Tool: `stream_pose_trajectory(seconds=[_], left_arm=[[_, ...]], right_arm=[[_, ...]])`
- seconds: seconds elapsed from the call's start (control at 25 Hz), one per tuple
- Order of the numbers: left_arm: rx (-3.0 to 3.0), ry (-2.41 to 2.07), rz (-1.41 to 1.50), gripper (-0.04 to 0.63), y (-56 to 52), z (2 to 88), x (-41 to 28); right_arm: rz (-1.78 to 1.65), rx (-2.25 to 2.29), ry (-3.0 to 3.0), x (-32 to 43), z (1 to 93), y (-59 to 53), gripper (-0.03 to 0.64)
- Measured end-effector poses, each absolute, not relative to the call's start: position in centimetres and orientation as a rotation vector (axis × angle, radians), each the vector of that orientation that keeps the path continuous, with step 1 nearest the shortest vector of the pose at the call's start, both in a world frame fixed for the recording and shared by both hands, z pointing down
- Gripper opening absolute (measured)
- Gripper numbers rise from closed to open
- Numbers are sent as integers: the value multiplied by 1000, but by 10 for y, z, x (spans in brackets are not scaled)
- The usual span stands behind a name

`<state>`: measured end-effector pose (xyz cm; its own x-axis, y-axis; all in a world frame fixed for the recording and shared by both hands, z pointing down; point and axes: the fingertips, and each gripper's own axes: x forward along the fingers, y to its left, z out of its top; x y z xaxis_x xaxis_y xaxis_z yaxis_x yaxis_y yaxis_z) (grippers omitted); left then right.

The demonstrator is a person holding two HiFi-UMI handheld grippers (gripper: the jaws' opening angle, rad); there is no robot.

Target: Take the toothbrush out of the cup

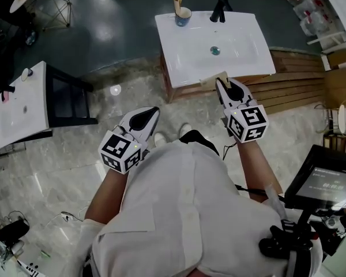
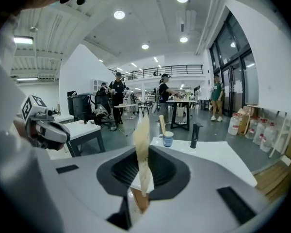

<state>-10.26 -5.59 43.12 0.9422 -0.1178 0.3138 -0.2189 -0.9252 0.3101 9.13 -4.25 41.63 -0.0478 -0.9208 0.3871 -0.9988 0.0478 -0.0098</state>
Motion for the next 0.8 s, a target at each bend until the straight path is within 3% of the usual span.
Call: stream_pose_trajectory(seconds=[0.56,0.8], left_arm=[[2822,-322,476,9,-103,415,6],[2845,-440,482,83,-147,414,30]], right_arm=[[408,1929,-2122,166,419,-47,40],[400,1939,-2121,173,417,-42,40]])
